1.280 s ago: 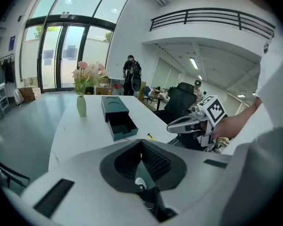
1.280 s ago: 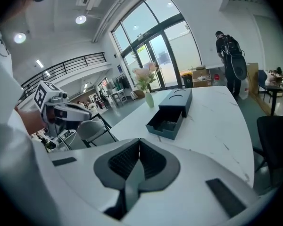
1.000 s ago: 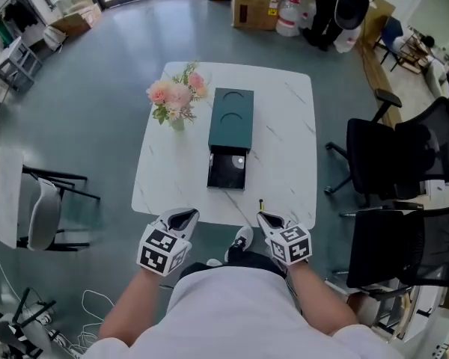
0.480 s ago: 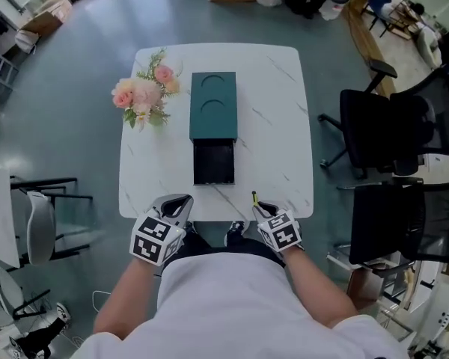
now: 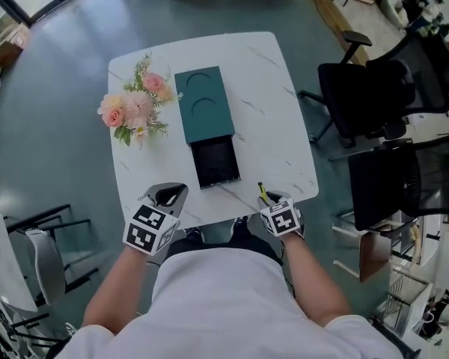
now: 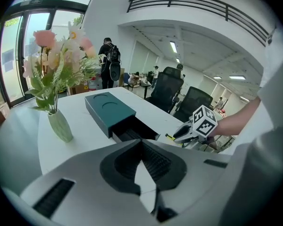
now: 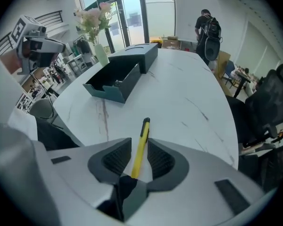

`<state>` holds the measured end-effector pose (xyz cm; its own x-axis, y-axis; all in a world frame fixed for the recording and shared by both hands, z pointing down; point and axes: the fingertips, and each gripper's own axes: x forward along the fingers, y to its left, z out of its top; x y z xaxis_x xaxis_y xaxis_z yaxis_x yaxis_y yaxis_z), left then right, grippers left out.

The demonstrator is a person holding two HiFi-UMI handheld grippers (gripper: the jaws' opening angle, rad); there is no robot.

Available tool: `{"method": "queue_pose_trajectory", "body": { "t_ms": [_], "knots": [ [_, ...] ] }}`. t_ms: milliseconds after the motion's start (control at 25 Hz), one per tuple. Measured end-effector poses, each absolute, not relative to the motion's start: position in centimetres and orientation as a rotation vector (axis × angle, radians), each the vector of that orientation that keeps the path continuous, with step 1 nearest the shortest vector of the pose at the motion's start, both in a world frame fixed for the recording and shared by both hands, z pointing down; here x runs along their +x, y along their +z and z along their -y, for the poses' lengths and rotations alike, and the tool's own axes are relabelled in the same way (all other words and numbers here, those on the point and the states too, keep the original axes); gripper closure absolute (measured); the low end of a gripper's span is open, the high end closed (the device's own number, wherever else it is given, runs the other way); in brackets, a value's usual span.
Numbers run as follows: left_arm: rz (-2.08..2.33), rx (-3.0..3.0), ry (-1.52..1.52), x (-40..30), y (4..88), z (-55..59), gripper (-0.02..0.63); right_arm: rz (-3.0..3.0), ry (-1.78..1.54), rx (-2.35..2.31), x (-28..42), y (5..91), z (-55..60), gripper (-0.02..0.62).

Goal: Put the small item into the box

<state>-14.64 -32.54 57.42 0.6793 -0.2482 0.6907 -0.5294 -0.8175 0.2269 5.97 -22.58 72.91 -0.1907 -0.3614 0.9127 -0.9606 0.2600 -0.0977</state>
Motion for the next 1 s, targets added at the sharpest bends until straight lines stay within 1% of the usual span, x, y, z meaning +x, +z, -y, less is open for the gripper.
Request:
{"method": "queue_pose_trajectory", "body": {
  "t_ms": [320,480,560,640,800,1000],
  "knots": [
    [0.529,2.495,0.939,-16.4,58.0,34.1,0.594,1.63,0.978,1.296,5.6,73.5,23.0,0.483],
    [0.511,2.501,0.942,-16.9,58.0,34.4,0.594,1.601,0.974,1.318,5.8,73.5,23.1,0.502],
    [0.516,2.499,0.939,-17.2,58.0,34.7,0.594,1.594,0.984,1.334,5.9,73.4,23.2,0.522],
    [0.532,2.49,0.931,-17.5,58.0,35.2,0.594,1.594,1.008,1.356,6.0,73.2,23.3,0.525],
    [0.574,2.465,0.892,-18.0,57.7,36.2,0.594,1.612,1.021,1.389,6.3,72.0,24.2,0.525],
    [0.613,2.452,0.862,-18.1,57.6,36.6,0.594,1.717,0.948,1.387,5.7,69.0,27.0,0.525]
  ]
}}
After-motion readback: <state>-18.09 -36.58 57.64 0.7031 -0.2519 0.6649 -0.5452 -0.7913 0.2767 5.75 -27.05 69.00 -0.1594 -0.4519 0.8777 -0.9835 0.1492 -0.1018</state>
